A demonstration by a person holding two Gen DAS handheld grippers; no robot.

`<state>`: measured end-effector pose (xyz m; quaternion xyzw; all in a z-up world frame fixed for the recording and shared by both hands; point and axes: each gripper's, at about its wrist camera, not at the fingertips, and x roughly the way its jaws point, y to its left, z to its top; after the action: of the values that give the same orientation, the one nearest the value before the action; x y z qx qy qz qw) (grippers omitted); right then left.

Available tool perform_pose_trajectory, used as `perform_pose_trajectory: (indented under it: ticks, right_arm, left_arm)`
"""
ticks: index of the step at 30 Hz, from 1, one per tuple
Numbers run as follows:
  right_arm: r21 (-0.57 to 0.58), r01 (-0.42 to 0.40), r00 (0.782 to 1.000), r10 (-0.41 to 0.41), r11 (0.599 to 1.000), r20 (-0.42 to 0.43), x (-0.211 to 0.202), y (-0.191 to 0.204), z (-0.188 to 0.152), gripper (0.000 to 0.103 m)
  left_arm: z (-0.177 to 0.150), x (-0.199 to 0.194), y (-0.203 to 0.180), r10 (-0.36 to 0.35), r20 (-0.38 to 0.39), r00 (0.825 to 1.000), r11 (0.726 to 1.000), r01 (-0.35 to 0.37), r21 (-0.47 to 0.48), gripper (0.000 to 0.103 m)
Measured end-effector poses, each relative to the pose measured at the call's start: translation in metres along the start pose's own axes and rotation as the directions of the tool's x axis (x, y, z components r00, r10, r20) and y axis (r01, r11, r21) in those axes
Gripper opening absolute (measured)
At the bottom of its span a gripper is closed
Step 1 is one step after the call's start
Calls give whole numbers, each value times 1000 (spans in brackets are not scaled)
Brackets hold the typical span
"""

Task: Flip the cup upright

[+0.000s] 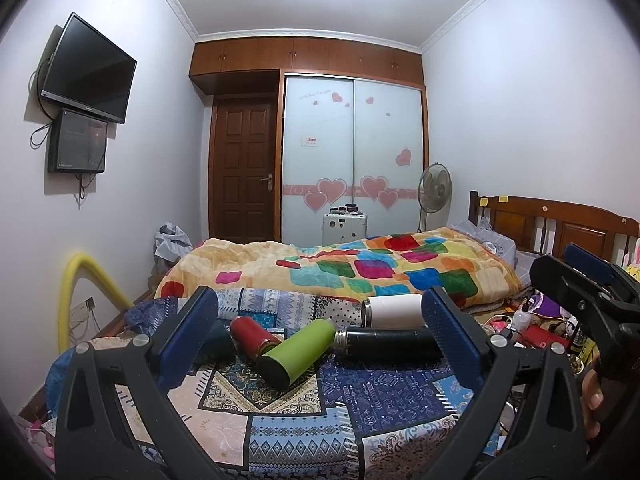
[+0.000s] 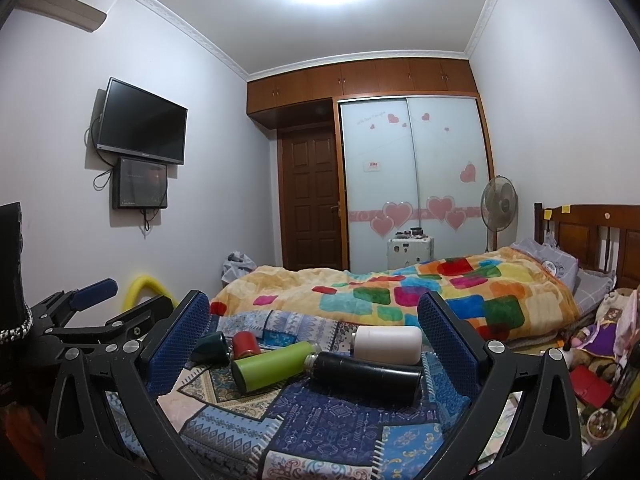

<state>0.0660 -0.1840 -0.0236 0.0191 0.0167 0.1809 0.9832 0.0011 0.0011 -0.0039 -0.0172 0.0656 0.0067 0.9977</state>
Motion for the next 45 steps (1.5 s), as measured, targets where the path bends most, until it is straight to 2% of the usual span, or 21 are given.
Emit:
perform_pose_trajectory:
  ticks: [10,14,19,22,25,28,30,31,33,38,43,44,45]
  right_arm:
    - [-2,2,1000,-2,1000,-11,9,-6,-4,103]
    - [-20,-20,999,19,1000,-45,24,-14,-10,103]
    - [-113,-26,990,10,993,-140,63,-37,-21,103]
    - [-174,-44,976,5,984,-218,95,-55,-32,103]
    - [-200,-65,950,-1,978,-311,130,-74,-49,103]
    - [-201,-100,909,7,975,-417,163,-94,-67,103]
    - [-200,-133,870,18,971,-493,184,-104,-79,103]
    - [-206,-142,857,16,968,-514,190,-105,-82,103]
    - [-229,-169,816,6,959,-578,207,-107,-90,103]
    - [-262,-296,690,17,919,-724,245,-104,-105,103]
    - [-246,-387,588,32,888,-808,264,-100,-113,102]
    - [-232,-414,559,45,880,-828,264,-98,-113,100]
    - [-230,-429,546,48,873,-837,265,-98,-114,99]
  left_arm:
    - [-3,10,-1,-3,-15,1000,1000,3,5,103]
    - [-6,24,-1,-10,-32,999,1000,10,16,103]
    - [-16,50,-1,-19,-63,998,999,20,26,103]
    - [-26,73,0,-38,-116,993,999,40,13,103]
    - [-40,99,1,-56,-175,983,998,56,-4,103]
    - [-52,119,1,-58,-211,976,998,57,-11,103]
    - [-60,131,-1,-56,-231,971,998,56,-8,103]
    - [-63,135,-1,-59,-239,969,998,59,-8,103]
    - [-69,145,-3,-72,-258,963,997,71,-13,103]
    - [-82,163,-9,-89,-288,953,996,90,-11,103]
    - [-90,175,-14,-94,-307,947,995,98,0,103]
    - [-91,176,-15,-94,-310,946,995,99,1,103]
    - [-92,178,-16,-93,-311,946,995,99,4,103]
